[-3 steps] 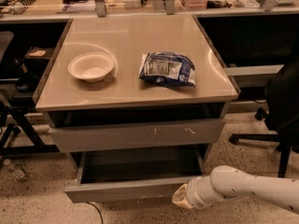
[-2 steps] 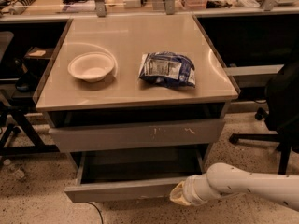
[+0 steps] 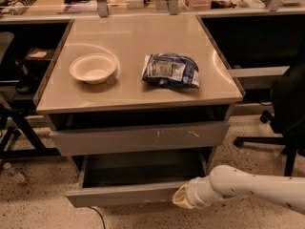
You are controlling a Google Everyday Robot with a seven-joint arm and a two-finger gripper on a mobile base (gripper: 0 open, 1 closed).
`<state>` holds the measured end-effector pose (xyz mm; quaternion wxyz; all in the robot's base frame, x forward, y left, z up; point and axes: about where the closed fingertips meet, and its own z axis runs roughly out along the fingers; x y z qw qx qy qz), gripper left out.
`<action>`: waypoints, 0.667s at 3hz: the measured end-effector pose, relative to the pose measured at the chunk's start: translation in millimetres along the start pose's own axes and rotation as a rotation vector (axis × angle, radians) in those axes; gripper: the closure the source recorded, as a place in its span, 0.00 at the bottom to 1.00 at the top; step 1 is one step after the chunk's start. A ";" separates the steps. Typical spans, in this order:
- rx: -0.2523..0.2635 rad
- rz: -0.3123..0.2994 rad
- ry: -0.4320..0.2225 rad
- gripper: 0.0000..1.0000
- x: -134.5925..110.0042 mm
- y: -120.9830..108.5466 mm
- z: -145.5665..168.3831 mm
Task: Close middle drawer
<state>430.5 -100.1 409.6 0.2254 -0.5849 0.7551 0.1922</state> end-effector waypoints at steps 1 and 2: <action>0.000 0.000 0.000 0.57 0.0 0.0 0.0; 0.000 0.000 0.000 0.34 0.0 0.0 0.0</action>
Offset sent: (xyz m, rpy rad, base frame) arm 0.0000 0.0000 0.0000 0.0000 0.0000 0.0000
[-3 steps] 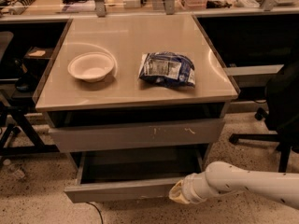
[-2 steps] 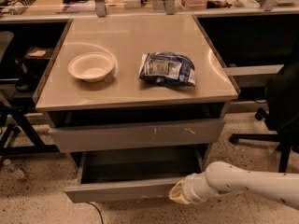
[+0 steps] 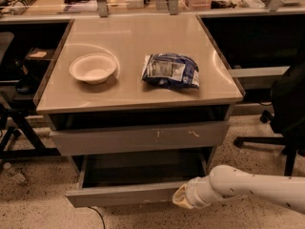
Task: Close middle drawer
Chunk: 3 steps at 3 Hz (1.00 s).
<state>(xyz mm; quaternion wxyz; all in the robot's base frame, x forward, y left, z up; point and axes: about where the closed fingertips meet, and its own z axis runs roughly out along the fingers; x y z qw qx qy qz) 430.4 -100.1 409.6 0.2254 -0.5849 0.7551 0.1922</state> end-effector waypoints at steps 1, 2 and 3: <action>0.000 0.000 0.000 0.11 0.0 0.0 0.0; 0.000 0.000 0.000 0.00 0.0 0.1 0.1; 0.000 0.000 0.000 0.00 0.0 0.1 0.1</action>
Offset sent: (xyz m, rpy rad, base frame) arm 0.0000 0.0000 0.0000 0.0000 0.0000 0.0000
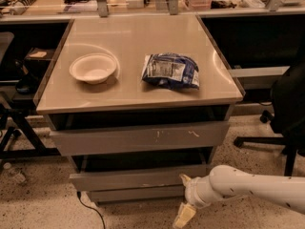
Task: Close middle drawer
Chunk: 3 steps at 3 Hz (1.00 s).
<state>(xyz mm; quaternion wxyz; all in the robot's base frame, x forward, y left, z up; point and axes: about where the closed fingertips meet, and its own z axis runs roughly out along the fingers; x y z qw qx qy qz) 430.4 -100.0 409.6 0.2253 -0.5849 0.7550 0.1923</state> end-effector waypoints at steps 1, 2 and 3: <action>0.000 0.000 0.000 0.18 0.0 0.0 0.0; 0.000 0.000 0.000 0.43 0.0 0.0 0.0; 0.000 0.000 0.000 0.66 0.0 0.1 0.1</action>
Offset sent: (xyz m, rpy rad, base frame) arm 0.0000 0.0000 0.0000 0.0000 0.0000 0.0000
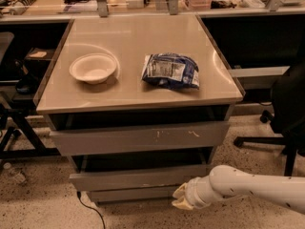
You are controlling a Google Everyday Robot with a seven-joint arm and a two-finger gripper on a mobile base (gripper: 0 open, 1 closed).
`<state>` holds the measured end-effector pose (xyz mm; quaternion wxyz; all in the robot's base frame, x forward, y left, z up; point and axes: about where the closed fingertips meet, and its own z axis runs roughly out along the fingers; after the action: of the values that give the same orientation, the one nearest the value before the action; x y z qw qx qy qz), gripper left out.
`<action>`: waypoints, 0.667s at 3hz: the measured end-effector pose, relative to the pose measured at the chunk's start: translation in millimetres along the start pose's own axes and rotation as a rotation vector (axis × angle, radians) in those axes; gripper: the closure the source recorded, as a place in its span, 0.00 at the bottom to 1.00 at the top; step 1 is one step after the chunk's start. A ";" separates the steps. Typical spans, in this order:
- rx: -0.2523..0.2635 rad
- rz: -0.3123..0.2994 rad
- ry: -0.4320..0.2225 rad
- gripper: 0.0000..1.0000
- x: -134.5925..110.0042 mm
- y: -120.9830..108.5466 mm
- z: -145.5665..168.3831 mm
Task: Close middle drawer
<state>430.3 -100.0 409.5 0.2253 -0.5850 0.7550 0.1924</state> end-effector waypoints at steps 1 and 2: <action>0.000 0.000 0.000 0.89 -0.1 -0.1 0.1; 0.004 -0.004 -0.001 1.00 -2.6 -3.2 1.9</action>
Offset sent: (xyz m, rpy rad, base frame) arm 0.0139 0.0054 0.0012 -0.0032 -0.0210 -0.0004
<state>434.2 -97.6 409.3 0.2272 -0.5858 0.7542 0.1908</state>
